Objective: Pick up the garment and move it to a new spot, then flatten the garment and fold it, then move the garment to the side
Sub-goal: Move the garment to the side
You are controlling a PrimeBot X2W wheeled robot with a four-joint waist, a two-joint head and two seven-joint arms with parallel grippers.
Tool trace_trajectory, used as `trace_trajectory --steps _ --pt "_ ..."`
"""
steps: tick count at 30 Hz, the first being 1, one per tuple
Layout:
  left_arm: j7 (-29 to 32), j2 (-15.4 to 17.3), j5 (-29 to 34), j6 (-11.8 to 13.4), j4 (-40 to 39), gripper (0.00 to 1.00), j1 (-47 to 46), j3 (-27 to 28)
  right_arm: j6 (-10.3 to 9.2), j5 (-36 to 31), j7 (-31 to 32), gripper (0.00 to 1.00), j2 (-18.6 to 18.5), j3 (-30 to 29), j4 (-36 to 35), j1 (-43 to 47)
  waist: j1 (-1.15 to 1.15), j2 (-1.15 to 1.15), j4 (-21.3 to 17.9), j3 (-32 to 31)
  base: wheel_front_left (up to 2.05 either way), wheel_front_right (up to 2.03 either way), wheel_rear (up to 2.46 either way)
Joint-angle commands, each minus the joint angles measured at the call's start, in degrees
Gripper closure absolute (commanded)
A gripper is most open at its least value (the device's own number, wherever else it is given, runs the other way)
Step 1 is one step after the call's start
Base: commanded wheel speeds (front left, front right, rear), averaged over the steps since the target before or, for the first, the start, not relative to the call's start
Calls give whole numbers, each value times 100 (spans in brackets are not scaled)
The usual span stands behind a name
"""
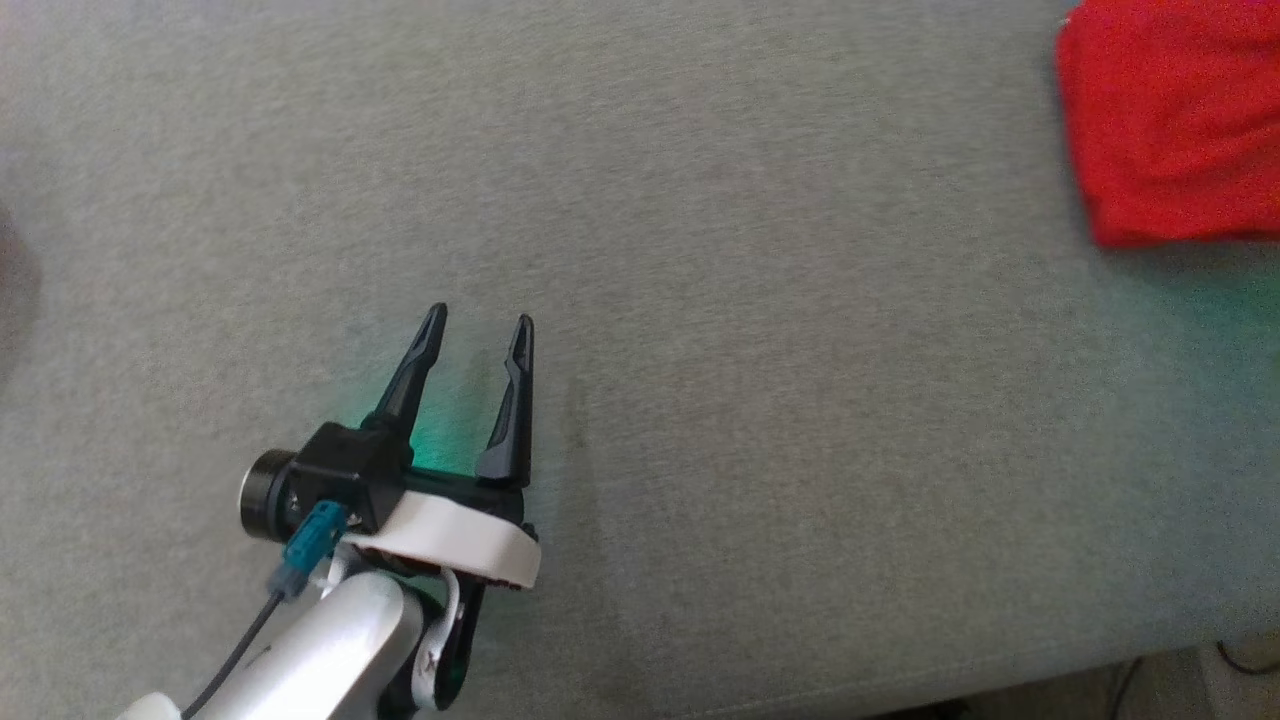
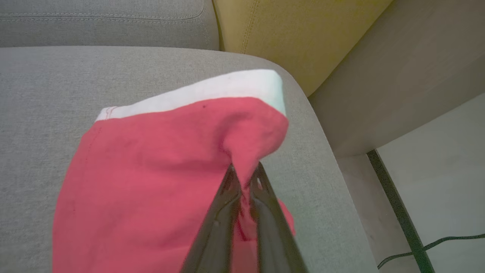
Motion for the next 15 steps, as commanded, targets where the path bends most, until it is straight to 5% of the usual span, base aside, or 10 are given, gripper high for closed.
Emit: trace_trajectory --steps 1,2,3,4,5,15 --pt "-19 117 53 36 -199 0 -93 175 43 -102 6 100 -223 -42 -141 -168 0 0 169 113 0 0 0" --pt "-28 116 52 39 -205 0 -90 174 43 -187 -5 100 -273 -85 -105 -221 0 0 208 133 0 0 0" --pt "-32 114 54 40 -213 0 -90 170 43 -265 -31 75 -309 -138 -74 -276 0 0 244 153 0 0 0" --pt "-36 111 54 43 -218 0 -91 169 43 -331 -70 15 -319 -200 -45 -329 0 0 269 167 0 0 0" --pt "-41 107 53 46 -222 0 -94 169 43 -397 -132 0 -312 -275 -26 -383 0 0 288 180 0 0 0" --pt "-182 39 3 29 -109 0 -110 202 43 -656 -880 0 152 -336 -67 -503 0 0 335 11 0 0 0"
